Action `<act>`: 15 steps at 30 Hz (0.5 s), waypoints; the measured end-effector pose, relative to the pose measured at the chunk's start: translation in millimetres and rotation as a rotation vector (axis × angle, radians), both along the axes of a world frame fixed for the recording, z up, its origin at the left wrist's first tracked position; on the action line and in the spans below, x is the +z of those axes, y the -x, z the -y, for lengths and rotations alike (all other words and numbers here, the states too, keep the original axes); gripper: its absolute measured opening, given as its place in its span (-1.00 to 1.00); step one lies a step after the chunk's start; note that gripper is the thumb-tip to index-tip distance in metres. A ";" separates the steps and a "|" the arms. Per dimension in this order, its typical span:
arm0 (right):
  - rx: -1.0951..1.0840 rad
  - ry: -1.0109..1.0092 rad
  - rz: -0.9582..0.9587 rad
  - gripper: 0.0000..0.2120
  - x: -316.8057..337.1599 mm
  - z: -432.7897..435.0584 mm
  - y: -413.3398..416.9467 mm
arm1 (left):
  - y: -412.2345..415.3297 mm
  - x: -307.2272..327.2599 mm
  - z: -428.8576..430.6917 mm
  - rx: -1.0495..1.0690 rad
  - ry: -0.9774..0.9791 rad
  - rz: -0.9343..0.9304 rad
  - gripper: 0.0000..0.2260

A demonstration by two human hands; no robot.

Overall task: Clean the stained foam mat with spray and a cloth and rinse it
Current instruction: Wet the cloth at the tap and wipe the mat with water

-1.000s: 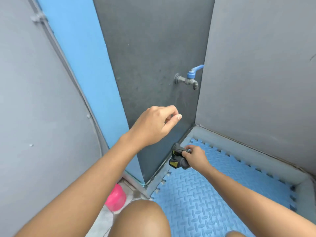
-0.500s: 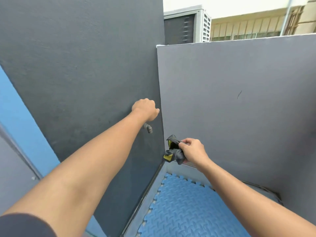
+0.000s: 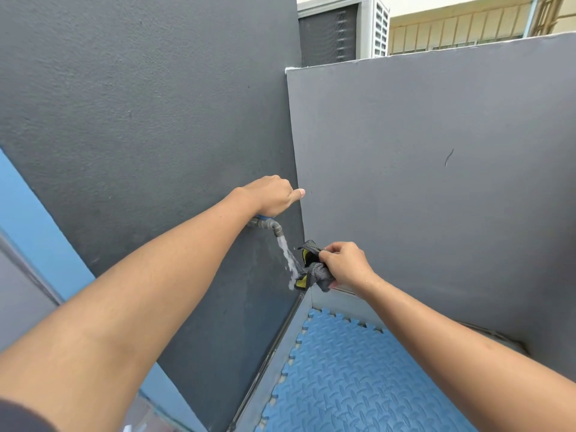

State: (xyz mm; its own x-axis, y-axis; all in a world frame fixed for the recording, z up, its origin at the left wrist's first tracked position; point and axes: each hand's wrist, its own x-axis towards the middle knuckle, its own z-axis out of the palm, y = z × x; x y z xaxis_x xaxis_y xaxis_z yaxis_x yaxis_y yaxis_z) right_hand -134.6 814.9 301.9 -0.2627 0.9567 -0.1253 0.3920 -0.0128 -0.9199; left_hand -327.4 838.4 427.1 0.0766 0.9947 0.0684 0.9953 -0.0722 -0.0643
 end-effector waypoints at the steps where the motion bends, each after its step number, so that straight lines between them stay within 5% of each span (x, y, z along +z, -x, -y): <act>1: 0.002 -0.003 0.007 -0.84 0.8 -0.2 0.2 | 0.4 -0.2 -0.4 -0.009 -0.002 0.005 -0.43; 15: -0.007 -0.037 0.059 -0.81 5.2 -3.4 -6.9 | -2.2 0.2 1.7 0.003 0.007 0.025 -0.45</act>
State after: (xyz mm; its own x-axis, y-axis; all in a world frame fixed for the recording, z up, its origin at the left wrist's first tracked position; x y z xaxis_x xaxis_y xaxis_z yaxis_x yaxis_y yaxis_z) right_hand -127.7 818.3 307.1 -0.2488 0.9629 -0.1044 0.4452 0.0179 -0.8953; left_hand -325.2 836.8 427.3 0.0724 0.9954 0.0631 0.9968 -0.0701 -0.0394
